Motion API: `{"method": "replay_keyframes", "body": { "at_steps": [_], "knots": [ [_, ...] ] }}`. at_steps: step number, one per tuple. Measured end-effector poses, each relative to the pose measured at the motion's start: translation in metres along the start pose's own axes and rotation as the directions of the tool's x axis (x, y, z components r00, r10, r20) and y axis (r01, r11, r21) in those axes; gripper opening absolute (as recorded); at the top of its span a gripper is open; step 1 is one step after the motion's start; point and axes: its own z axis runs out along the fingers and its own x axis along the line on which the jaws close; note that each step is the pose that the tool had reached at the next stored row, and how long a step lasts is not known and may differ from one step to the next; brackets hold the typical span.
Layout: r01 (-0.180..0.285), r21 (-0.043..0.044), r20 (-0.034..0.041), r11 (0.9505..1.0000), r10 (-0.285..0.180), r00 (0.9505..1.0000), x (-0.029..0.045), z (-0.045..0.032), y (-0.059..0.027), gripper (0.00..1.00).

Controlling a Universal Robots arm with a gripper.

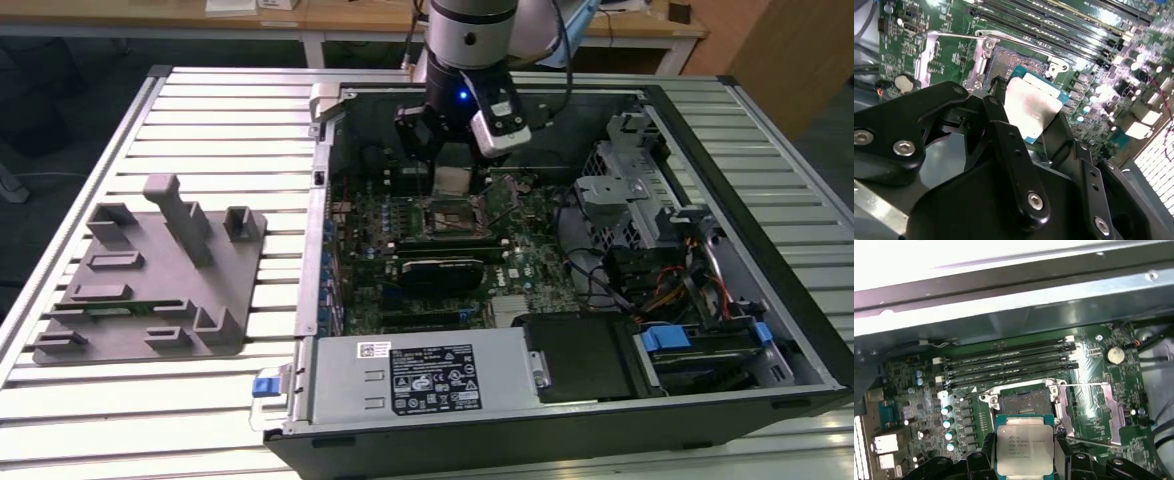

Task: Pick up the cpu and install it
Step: 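Place the cpu into insertion slot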

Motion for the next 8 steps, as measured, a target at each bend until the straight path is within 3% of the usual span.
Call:
{"method": "replay_keyframes", "body": {
  "at_steps": [2,3,4,8],
  "knots": [
    [-0.029,0.0002,0.0009,0.9996,0.029,0.9996,0.0,0.0,0.0,0.55],
    [-0.091,0.0007,0.0028,0.9958,0.091,0.9958,0.0,0.0,0.0,0.55],
    [-0.121,0.001,0.0038,0.9926,0.121,0.9926,0.0,0.0,0.0,0.55],
    [-0.176,0.0013,0.0055,0.9844,0.176,0.9844,0.0,0.0,0.0,0.55]
  ]
}}
